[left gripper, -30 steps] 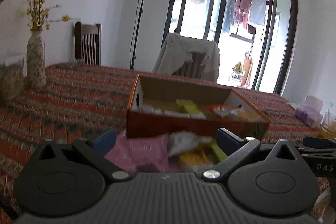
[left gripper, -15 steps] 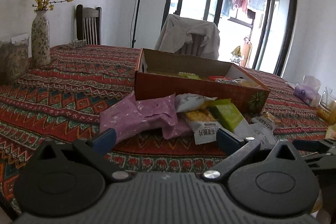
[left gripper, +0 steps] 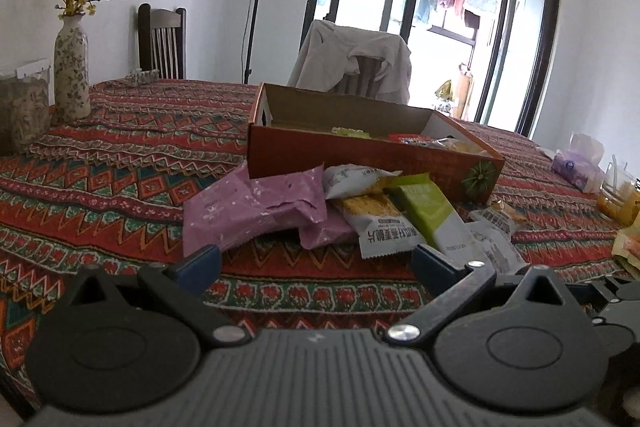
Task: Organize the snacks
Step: 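Grasp a cracker packet with a biscuit picture using the right gripper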
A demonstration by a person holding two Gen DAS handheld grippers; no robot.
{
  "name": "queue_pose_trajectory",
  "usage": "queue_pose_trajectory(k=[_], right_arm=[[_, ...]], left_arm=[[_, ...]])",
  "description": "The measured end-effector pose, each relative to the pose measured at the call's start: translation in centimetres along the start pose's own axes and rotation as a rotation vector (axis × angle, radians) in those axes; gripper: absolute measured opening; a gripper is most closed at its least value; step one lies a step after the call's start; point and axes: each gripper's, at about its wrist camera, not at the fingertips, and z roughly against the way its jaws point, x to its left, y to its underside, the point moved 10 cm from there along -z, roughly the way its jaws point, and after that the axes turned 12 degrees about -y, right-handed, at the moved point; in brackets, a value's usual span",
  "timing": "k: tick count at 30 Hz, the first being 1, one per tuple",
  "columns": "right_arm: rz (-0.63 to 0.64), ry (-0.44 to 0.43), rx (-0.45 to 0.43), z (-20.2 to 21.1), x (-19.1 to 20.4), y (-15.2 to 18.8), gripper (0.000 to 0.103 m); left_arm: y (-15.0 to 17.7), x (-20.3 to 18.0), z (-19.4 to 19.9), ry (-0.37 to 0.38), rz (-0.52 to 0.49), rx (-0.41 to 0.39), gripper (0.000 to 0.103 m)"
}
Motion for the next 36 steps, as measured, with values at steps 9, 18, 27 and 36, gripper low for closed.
queue_pose_trajectory(k=[9, 18, 27, 36], right_arm=[[0.009, -0.082, -0.043, 0.7, 0.1, 0.2, 0.068], [0.026, -0.144, -0.073, 1.6, 0.4, -0.2, 0.041], [0.034, -0.079, -0.180, 3.9, -1.7, -2.3, 0.040], [0.011, -0.021, -0.241, 4.0, -4.0, -4.5, 0.040]], left_arm=[[0.4, -0.6, 0.0, 0.004, -0.009, 0.007, 0.103], [0.6, -0.3, -0.3, -0.007, -0.005, 0.017, 0.103], [0.8, -0.1, -0.8, -0.012, 0.005, 0.034, 0.103], [0.5, -1.2, -1.8, -0.021, -0.018, 0.043, 0.103]])
